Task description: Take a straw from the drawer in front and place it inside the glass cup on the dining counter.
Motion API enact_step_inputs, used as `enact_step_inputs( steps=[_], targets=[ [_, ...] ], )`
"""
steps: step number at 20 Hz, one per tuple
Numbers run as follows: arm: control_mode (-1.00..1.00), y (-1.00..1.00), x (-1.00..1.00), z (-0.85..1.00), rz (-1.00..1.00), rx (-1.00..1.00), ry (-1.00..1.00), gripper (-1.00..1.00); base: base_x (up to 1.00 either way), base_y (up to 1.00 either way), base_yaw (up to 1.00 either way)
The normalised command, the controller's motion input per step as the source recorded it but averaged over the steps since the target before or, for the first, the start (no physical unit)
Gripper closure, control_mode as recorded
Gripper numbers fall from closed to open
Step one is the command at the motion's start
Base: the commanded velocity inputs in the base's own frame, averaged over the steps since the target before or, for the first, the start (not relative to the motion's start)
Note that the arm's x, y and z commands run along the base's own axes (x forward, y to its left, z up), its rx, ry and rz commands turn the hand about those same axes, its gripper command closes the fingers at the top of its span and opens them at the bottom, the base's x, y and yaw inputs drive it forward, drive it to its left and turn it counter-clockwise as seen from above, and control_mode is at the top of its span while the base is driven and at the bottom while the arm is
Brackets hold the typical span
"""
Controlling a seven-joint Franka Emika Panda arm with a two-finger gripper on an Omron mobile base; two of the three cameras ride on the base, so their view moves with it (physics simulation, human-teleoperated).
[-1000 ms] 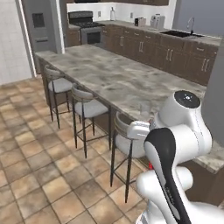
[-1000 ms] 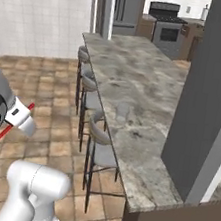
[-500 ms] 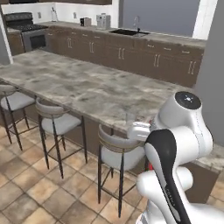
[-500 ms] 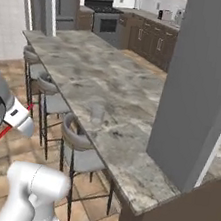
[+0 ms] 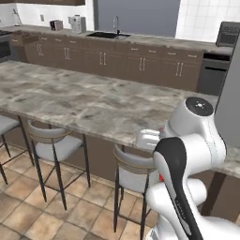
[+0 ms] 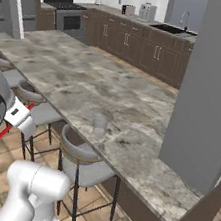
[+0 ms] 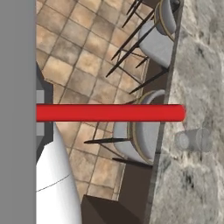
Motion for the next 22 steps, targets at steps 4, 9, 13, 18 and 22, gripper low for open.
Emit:
enact_step_inputs(
  steps=[4,9,13,18,22],
  targets=[
    [1.00,0.00,0.00,0.00,0.00,0.00,0.00,1.00,0.21,0.61,-0.28],
    [1.00,0.00,0.00,0.00,0.00,0.00,0.00,1.00,0.42,0.43,-0.34],
    [1.00,0.00,0.00,0.00,0.00,0.00,0.00,1.00,0.72,0.15,-0.31],
    [1.00,0.00,0.00,0.00,0.00,0.00,0.00,1.00,0.56,0.10,-0.30],
    [-1.00,0.01,0.51,0.03,-0.23,0.00,0.00,1.00,0.00,0.00,0.00]
  ],
)
